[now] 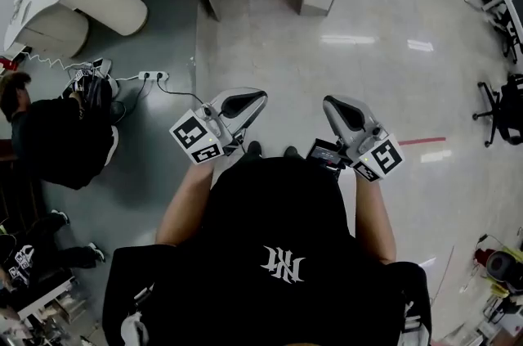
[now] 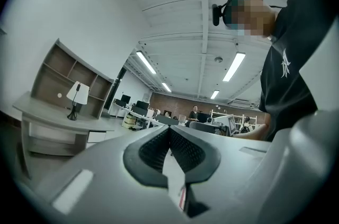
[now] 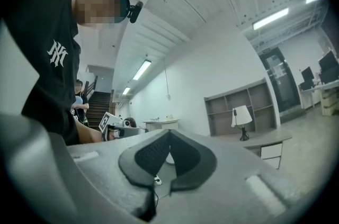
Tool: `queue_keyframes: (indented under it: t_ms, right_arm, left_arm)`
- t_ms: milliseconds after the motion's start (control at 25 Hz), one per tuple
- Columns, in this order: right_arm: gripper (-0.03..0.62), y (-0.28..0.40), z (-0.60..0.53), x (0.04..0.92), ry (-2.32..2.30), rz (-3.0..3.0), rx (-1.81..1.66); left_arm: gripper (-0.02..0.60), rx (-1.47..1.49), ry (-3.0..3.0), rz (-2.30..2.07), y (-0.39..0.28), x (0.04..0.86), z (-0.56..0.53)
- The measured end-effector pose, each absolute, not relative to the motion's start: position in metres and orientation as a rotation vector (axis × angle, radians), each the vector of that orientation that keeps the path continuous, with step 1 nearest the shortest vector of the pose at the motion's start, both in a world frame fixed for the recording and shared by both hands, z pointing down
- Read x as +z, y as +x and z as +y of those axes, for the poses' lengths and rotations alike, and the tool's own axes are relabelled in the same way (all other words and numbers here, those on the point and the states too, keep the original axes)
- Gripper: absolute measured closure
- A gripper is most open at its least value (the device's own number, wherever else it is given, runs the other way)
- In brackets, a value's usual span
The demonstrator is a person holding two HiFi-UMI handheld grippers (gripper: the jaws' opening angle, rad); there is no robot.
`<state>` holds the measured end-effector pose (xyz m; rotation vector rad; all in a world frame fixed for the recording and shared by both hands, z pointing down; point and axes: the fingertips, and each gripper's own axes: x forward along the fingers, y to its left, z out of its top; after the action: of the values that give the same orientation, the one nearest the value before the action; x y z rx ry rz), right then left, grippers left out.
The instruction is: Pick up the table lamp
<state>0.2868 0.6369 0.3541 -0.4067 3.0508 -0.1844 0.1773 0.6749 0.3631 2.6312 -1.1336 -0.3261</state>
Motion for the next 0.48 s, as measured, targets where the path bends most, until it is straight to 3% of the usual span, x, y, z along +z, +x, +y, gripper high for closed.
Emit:
queue_keyframes:
  t_ms: [480]
  right_arm:
    - [0.592,0.304,0.617,0.359,-0.354,3.067,-0.197]
  left_arm:
    - [0.578,-0.289,2.613,-1.208,0.187,0.361,0.665]
